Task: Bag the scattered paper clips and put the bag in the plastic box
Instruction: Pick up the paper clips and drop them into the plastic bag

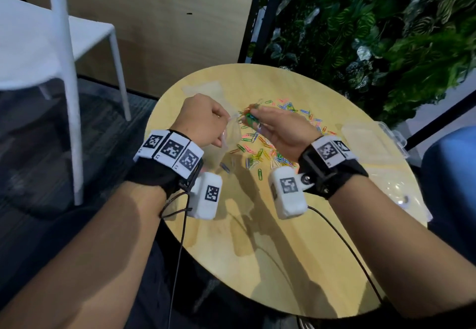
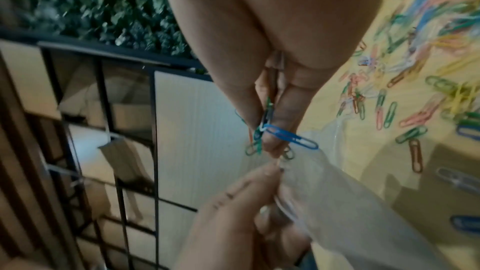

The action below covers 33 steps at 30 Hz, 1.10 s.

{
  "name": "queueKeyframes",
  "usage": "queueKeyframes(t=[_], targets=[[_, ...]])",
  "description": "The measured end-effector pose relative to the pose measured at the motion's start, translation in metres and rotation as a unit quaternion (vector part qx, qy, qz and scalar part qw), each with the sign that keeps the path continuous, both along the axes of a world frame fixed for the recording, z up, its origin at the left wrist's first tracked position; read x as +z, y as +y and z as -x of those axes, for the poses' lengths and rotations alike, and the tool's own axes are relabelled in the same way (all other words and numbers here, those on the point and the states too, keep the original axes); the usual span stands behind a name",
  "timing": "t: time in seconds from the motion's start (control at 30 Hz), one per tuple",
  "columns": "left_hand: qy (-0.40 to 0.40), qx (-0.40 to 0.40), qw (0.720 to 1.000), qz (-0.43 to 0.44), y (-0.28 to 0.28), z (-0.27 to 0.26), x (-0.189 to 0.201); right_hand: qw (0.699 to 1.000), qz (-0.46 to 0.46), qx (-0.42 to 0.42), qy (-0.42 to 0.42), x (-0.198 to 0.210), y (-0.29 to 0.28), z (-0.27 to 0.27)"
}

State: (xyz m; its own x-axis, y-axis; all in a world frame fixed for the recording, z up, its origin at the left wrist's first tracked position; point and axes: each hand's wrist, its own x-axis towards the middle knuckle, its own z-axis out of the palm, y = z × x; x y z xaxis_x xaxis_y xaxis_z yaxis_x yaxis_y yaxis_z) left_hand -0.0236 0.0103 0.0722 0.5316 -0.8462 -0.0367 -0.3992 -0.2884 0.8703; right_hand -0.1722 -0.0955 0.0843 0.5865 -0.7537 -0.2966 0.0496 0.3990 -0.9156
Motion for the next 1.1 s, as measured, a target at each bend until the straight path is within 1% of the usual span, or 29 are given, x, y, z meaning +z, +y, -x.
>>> queueKeyframes(t=[0.07,0.13,0.27,0.37,0.43,0.5,0.57,0.63,0.7,0.73,0.83,0.87,0.9,0.93,1.0,1.03,1.07,1.1], targets=[[0.022,0.011,0.999,0.021,-0.004,0.011,0.001,0.998,0.024,0.01,0.049,0.003,0.008,-0.004],[0.045,0.024,0.998,0.039,-0.006,0.018,0.0,0.996,0.026,0.021,0.079,0.001,0.01,-0.008],[0.069,0.041,0.996,0.046,-0.009,0.026,-0.007,0.986,0.031,0.078,0.144,0.0,0.012,-0.01],[0.071,0.032,0.996,0.045,-0.009,0.028,-0.006,0.967,0.106,0.085,0.216,0.005,0.014,-0.009],[0.062,0.018,0.997,0.044,-0.008,0.027,-0.005,0.943,0.187,0.073,0.265,0.003,0.012,-0.008],[0.057,-0.001,0.998,0.042,-0.008,0.025,-0.004,0.924,0.252,0.069,0.281,-0.001,0.011,-0.007],[0.054,-0.014,0.998,0.04,-0.007,0.023,-0.003,0.908,0.288,0.066,0.296,-0.006,0.011,-0.006],[0.047,-0.028,0.998,0.037,-0.006,0.023,-0.002,0.9,0.294,0.062,0.315,-0.01,0.009,-0.009],[0.041,-0.033,0.998,0.034,-0.006,0.022,-0.002,0.902,0.278,0.069,0.322,-0.012,0.007,-0.012],[0.037,-0.031,0.998,0.034,-0.005,0.021,-0.001,0.898,0.286,0.081,0.323,-0.012,0.006,-0.014],[0.033,-0.017,0.998,0.042,-0.004,0.015,0.001,0.859,0.372,0.129,0.326,-0.003,0.01,-0.014],[0.028,-0.011,0.999,0.044,-0.003,0.013,0.002,0.855,0.395,0.126,0.31,0.001,0.012,-0.014],[0.018,-0.005,0.999,0.043,-0.002,0.01,0.004,0.86,0.407,0.112,0.287,0.005,0.013,-0.014],[0.005,0.003,0.999,0.043,0.001,0.006,0.005,0.871,0.408,0.087,0.257,0.006,0.013,-0.015],[-0.026,0.033,0.998,0.048,0.005,-0.005,0.008,0.902,0.383,0.03,0.199,0.006,0.01,-0.015],[-0.037,0.053,0.997,0.052,0.007,-0.011,0.008,0.908,0.373,0.018,0.188,0.003,0.009,-0.014],[-0.042,0.073,0.995,0.056,0.008,-0.017,0.007,0.902,0.38,0.029,0.204,-0.002,0.008,-0.012],[-0.038,0.09,0.993,0.06,0.009,-0.022,0.006,0.874,0.414,0.065,0.246,-0.008,0.007,-0.01]])
